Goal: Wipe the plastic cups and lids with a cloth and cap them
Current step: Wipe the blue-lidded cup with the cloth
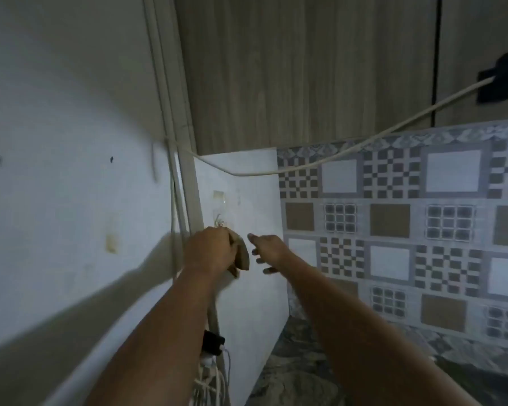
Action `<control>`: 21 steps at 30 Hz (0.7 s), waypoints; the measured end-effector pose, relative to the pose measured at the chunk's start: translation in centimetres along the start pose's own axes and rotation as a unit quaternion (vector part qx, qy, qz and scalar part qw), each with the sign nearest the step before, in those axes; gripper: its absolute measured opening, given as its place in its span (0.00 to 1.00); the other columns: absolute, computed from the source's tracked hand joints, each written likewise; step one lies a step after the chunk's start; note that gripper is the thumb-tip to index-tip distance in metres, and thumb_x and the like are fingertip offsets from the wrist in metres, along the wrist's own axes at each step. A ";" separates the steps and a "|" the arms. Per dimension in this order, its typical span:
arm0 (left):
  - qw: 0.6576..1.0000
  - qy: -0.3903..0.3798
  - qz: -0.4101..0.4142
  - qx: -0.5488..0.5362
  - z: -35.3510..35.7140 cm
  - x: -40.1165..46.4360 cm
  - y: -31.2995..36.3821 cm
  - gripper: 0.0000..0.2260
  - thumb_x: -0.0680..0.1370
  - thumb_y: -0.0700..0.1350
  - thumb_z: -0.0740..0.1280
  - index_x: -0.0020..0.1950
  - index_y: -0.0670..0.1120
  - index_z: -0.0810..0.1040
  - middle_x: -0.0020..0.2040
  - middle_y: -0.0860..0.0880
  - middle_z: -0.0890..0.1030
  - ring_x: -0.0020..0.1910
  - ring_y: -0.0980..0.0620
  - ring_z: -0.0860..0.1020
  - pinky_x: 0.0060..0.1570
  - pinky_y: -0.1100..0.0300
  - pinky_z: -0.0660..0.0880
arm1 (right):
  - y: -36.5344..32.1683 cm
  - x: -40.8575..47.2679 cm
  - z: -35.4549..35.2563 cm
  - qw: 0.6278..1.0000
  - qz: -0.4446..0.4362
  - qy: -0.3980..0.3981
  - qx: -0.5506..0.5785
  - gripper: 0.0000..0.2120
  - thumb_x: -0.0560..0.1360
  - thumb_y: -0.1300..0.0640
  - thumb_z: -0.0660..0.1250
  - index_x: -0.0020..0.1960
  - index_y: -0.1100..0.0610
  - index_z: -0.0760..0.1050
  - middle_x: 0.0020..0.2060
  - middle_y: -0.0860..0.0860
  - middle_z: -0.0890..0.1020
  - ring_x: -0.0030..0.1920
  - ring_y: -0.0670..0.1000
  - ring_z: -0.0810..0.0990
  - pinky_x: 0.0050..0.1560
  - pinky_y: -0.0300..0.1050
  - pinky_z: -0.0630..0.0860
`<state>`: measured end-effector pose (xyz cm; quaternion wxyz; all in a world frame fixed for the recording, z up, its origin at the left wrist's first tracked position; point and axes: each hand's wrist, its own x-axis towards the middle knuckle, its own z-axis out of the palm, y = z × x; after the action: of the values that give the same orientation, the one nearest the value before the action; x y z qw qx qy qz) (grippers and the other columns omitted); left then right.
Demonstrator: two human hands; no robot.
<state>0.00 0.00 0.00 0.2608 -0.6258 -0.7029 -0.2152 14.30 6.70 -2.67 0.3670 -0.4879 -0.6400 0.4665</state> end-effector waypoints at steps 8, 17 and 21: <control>0.990 0.088 -0.033 -0.103 0.1 -0.6 0.2 0.14 0.78 0.51 0.66 0.64 0.54 0.75 0.46 0.52 0.82 0.42 0.49 0.82 0.40 0.55 0.81 | -0.4 0.2 1.3 0.962 -0.190 0.111 0.162 0.05 0.80 0.57 0.72 0.56 0.55 0.81 0.48 0.56 0.86 0.47 0.52 0.85 0.41 0.38 0.78; 0.772 -0.116 -0.163 -0.603 3.3 -1.2 4.1 0.19 0.76 0.60 0.70 0.55 0.45 0.79 0.50 0.46 0.84 0.48 0.48 0.83 0.48 0.49 0.82 | 2.2 -1.6 -4.8 0.952 -0.162 0.083 0.245 0.12 0.78 0.63 0.75 0.58 0.52 0.82 0.51 0.58 0.85 0.49 0.56 0.86 0.47 0.51 0.84; 0.635 -0.215 -0.207 -0.713 8.8 -5.2 8.8 0.14 0.75 0.51 0.75 0.51 0.42 0.81 0.50 0.40 0.85 0.51 0.38 0.84 0.52 0.37 0.81 | 9.3 -4.8 -7.4 0.929 -0.031 0.141 0.341 0.24 0.76 0.59 0.78 0.70 0.55 0.77 0.55 0.60 0.86 0.53 0.60 0.87 0.56 0.57 0.84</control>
<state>8.31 2.62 -10.33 -0.4763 -0.4840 -0.4779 -0.5572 24.95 4.64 -9.42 0.6121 -0.3741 -0.3989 0.5713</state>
